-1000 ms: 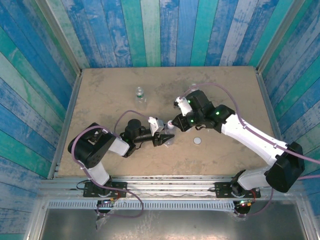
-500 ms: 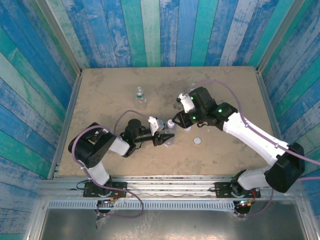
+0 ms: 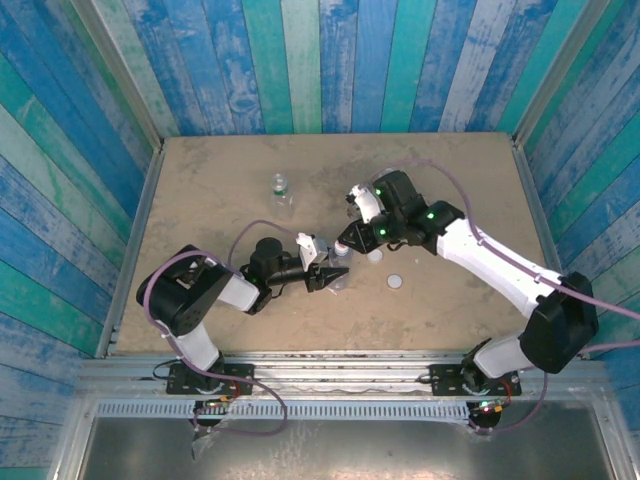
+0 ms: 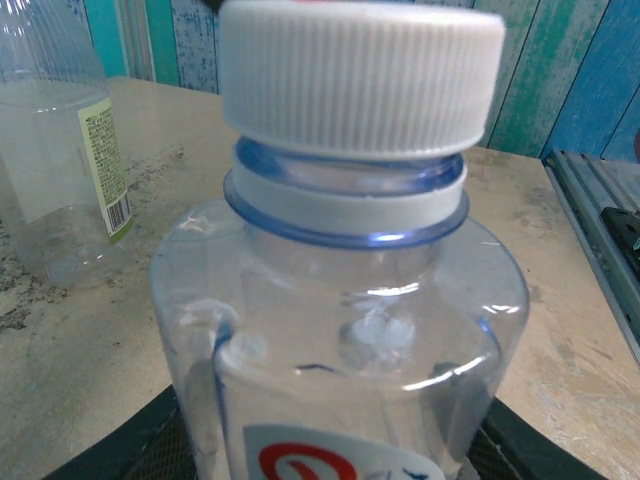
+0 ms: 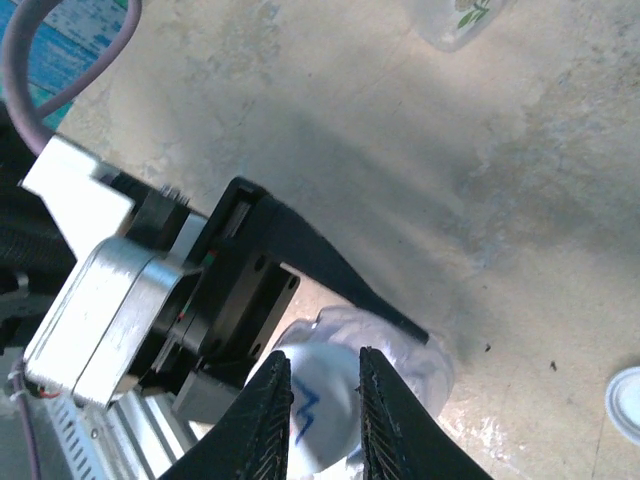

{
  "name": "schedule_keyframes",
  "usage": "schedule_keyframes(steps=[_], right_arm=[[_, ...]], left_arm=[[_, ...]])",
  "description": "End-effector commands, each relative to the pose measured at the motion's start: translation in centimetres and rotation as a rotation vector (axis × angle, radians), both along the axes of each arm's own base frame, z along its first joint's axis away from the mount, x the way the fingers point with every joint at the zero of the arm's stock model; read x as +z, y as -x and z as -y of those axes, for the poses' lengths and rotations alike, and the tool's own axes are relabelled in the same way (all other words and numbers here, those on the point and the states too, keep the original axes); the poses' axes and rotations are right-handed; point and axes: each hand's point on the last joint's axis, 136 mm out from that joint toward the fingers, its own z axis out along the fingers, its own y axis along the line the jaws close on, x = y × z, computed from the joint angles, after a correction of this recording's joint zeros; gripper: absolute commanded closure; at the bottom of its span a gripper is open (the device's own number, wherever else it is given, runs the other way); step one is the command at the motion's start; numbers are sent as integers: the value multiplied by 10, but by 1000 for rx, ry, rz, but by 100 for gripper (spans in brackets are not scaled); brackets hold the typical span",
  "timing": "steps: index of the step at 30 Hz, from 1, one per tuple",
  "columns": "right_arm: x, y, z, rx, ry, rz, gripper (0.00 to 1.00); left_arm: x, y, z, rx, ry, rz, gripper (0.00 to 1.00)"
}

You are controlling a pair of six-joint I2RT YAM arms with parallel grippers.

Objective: Screw on the bottle caps

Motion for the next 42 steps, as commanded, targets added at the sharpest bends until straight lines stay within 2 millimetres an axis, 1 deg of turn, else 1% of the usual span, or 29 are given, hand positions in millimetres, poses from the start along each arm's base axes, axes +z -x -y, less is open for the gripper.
schedule_keyframes(steps=[1,5,8,11,12,13,16,19,21,24,26,29,33,39,42], right_arm=[[-16,22,10,21,18,-76,78],[-18,34,15,29,5,-102,79],[-12,41,14,50,-20,-104,80],[0,33,15,19,-24,-59,82],[6,27,14,4,-30,-38,80],[12,21,14,-11,-37,-14,75],[22,3,13,-62,-49,33,72],[19,-12,10,-81,-47,25,72],[16,-16,4,-57,-52,5,73],[10,-16,-5,-11,-52,-32,73],[7,-15,-8,5,-55,-49,74],[3,-9,-8,24,-59,-72,75],[-3,6,-1,34,-59,-95,77],[-14,21,8,32,-48,-132,82],[-13,30,12,35,-60,-141,82]], left_arm=[[-31,2,-3,9,-68,-115,47],[-31,1,-4,12,-68,-117,47],[-32,2,-4,11,-69,-117,47],[-32,2,-3,6,-68,-117,47],[-32,2,-3,6,-68,-118,47],[-32,2,-3,5,-68,-117,47],[-32,2,-3,4,-70,-119,47],[-31,2,-3,4,-69,-115,47],[-31,2,-3,4,-69,-116,47],[-30,3,-4,3,-67,-115,47],[-30,3,-4,5,-68,-115,47],[-30,3,-4,6,-69,-114,47],[-32,3,-5,14,-77,-115,47],[-31,2,-5,12,-71,-117,47],[-31,2,-5,13,-70,-119,48]])
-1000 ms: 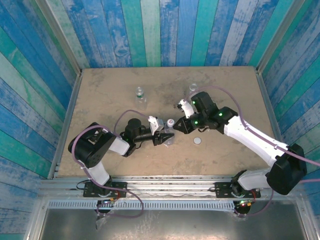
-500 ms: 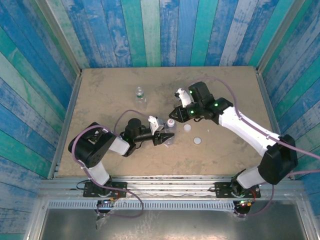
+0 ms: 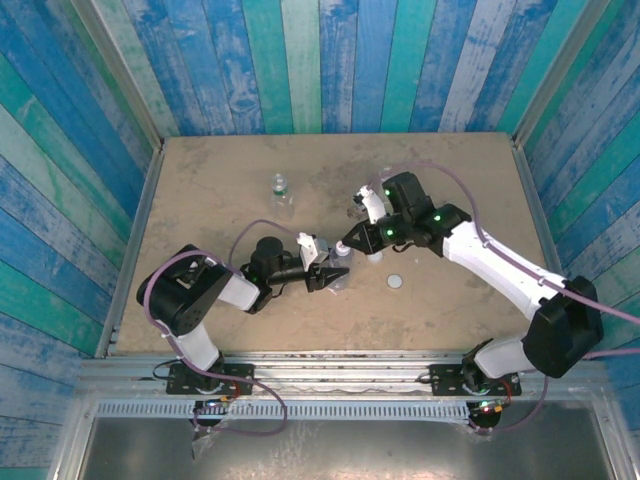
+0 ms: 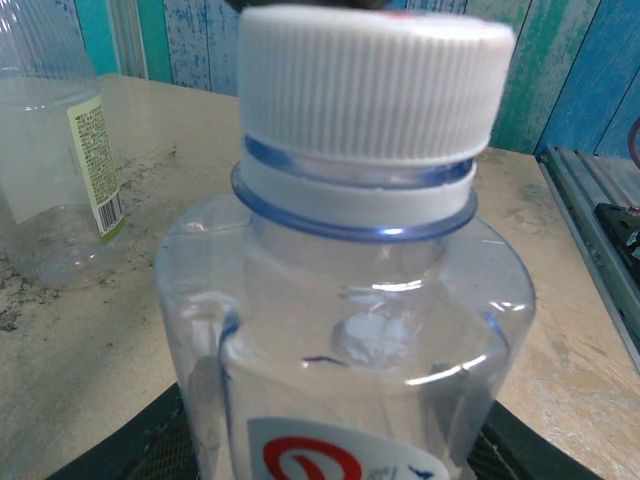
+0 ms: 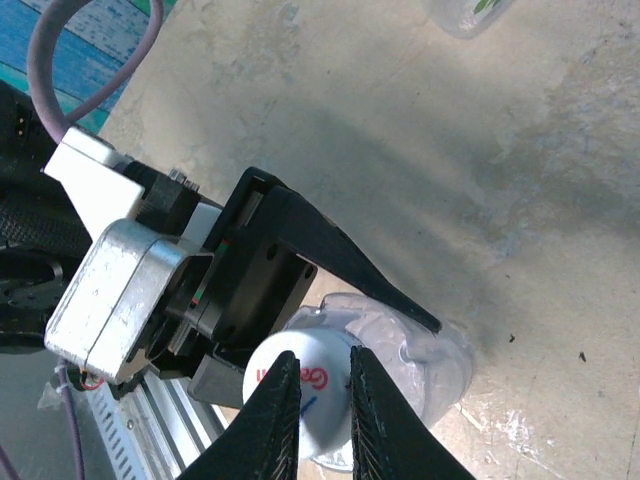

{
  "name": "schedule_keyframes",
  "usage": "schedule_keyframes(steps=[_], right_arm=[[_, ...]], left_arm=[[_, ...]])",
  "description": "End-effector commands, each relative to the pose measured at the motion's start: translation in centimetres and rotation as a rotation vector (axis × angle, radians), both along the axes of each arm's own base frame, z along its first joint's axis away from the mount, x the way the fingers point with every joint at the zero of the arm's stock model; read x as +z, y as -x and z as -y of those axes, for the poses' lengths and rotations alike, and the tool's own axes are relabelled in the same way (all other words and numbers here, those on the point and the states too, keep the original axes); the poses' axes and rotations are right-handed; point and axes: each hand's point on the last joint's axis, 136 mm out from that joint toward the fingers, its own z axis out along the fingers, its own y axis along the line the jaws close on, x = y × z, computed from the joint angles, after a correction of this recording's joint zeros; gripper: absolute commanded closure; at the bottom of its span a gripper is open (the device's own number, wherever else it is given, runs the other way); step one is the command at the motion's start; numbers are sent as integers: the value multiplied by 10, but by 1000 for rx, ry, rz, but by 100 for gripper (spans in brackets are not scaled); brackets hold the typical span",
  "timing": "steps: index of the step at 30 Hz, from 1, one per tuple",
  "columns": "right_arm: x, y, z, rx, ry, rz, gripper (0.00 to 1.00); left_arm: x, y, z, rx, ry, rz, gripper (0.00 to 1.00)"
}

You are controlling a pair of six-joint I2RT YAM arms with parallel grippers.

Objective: Screw on the bottle caps

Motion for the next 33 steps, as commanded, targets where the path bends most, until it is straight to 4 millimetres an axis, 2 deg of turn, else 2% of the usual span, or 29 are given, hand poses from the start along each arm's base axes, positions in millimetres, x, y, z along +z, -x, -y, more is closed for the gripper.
schedule_keyframes(steps=[1,4,6,8,11,14,16,21,26,29,33], right_arm=[[-10,30,7,45,3,-86,82],[-5,36,10,51,-11,-72,82],[1,33,12,40,-7,-38,82],[8,25,14,18,2,5,80],[15,12,14,-7,7,49,71],[19,0,9,-21,2,69,71],[19,-7,5,-17,1,61,73],[11,-11,-6,28,-5,14,79],[-6,0,2,38,27,-14,80],[-17,6,6,39,42,-38,76],[-15,10,5,40,20,-47,80]], left_arm=[[-30,3,-5,18,-67,-117,48],[-30,3,-5,18,-67,-115,48],[-30,3,-4,15,-69,-115,48],[-30,4,-4,10,-67,-116,48],[-30,5,-5,8,-67,-116,48],[-29,6,-5,8,-68,-113,47],[-28,6,-5,7,-66,-109,47],[-28,6,-5,6,-65,-108,47],[-27,6,-6,12,-68,-105,47],[-29,6,-7,15,-72,-105,47],[-31,5,-6,15,-74,-109,47]])
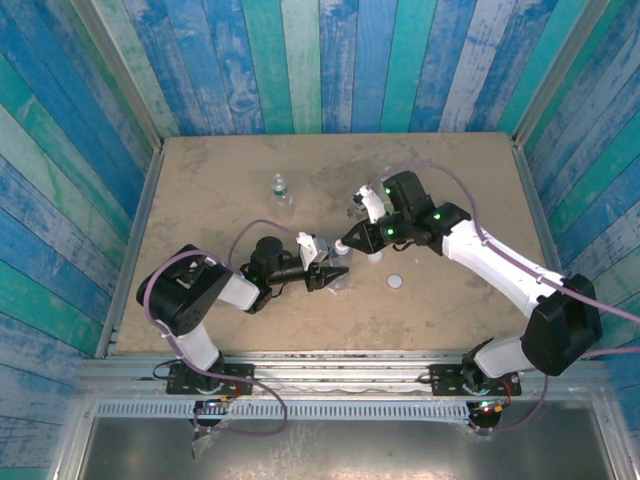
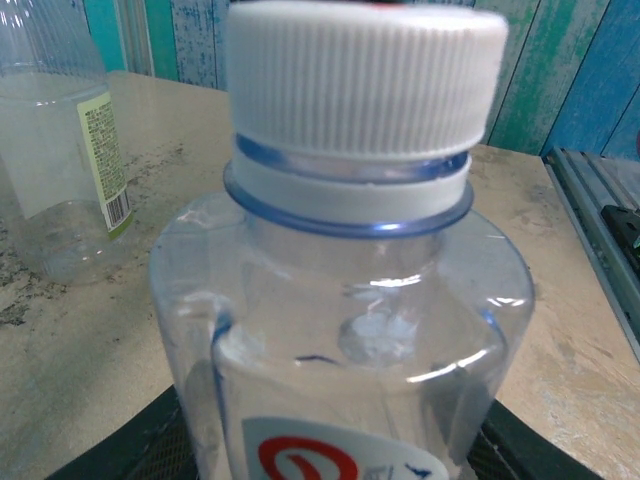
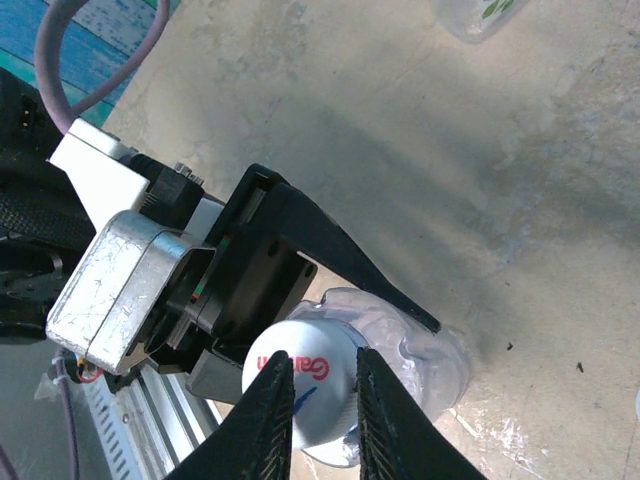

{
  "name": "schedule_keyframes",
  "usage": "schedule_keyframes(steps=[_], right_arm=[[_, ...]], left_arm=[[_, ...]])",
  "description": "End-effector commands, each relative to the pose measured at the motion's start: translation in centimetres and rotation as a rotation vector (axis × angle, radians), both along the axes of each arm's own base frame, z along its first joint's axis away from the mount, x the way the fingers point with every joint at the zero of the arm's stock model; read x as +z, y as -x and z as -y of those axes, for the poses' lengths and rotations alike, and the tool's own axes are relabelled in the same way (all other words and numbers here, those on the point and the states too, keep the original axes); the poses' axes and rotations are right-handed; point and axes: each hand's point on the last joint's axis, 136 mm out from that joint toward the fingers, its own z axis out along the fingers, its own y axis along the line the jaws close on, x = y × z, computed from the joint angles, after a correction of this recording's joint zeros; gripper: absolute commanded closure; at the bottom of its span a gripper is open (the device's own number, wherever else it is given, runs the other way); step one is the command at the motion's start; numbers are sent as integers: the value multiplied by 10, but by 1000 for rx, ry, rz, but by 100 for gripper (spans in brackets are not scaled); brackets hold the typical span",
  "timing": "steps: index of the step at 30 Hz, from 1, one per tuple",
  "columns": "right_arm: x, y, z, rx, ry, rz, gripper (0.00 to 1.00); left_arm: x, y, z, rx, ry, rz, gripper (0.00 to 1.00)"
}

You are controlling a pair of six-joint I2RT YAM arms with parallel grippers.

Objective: Screw on the bottle caps

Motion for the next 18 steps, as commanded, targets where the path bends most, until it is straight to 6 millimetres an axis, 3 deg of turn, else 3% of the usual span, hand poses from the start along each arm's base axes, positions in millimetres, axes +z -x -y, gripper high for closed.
schedule_keyframes(steps=[1,5,13,15,18], right_arm=[[-9,15,5,21,11,-54,79],[0,16,4,37,-15,-22,65],[-29,8,12,-18,83,-65,78],[-32,6,16,-29,113,-64,77],[-20,8,15,-11,97,-34,65]], left_arm=[[-30,6,-6,8,-71,-105,47],[-30,6,-5,7,-71,-103,47],[-28,5,-4,1,-66,-102,47],[-29,6,-4,0,-67,-103,47],[-29,5,-4,-1,-68,-103,47]])
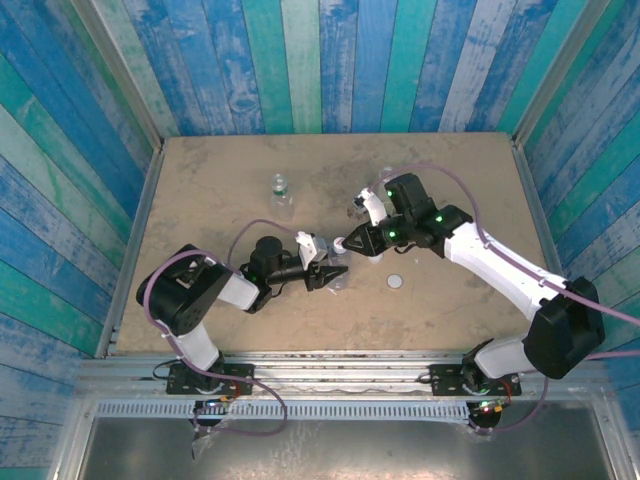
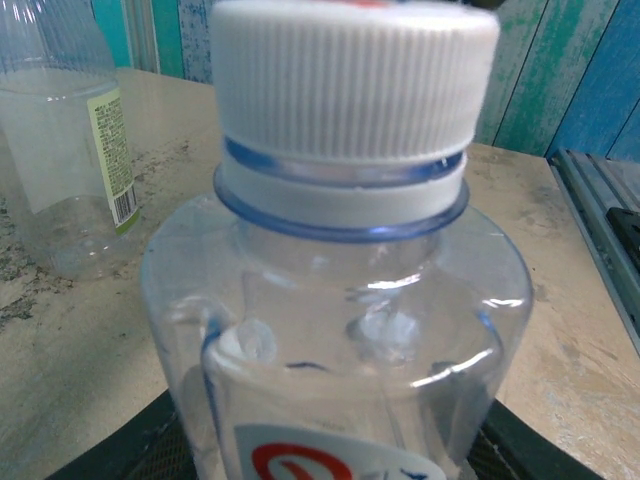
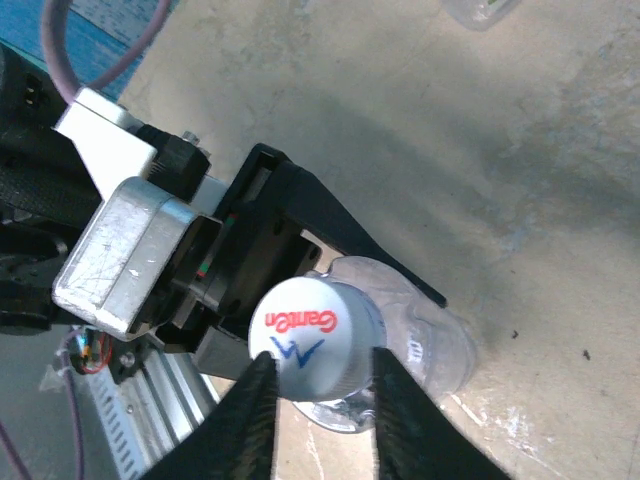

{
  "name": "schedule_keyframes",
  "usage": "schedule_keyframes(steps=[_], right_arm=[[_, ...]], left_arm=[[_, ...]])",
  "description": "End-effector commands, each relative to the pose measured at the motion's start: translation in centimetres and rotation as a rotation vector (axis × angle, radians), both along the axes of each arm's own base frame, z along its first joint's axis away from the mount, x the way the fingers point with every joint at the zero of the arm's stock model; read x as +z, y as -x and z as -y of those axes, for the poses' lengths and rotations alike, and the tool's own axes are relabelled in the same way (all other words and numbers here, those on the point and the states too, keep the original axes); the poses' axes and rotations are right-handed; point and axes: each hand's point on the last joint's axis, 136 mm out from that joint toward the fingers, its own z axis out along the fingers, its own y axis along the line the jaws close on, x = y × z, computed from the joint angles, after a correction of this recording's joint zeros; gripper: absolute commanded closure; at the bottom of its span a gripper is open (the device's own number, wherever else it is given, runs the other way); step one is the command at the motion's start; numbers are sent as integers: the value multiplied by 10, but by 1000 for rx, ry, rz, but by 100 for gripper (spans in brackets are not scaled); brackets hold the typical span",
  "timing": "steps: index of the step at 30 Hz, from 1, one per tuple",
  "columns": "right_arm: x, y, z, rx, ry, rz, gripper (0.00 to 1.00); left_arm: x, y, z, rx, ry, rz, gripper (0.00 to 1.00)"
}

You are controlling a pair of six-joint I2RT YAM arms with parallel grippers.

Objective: Screw on the bottle caps

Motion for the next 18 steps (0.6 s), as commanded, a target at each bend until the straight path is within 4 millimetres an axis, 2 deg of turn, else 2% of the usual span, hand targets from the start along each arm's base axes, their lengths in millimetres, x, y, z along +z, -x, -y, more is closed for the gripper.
schedule_keyframes(steps=[1,4,8,12,14,18], right_arm=[[-10,3,11,-7,78,-5,59],[12,1,14,24,73,104,40],[36,13,16,184,114,257,26],[47,42,15,448,153,419,25],[52,50,13,536,159,489,25],[61,47,8,635,174,562,27]], left_arm=[[-29,7,-2,-8,-68,-98,47],[-26,9,-2,-17,-69,-88,47],[-21,17,-1,-73,-88,-76,47],[-11,31,2,-164,-100,-84,47],[-3,37,3,-198,-89,-81,47],[8,47,2,-245,-79,-72,47]])
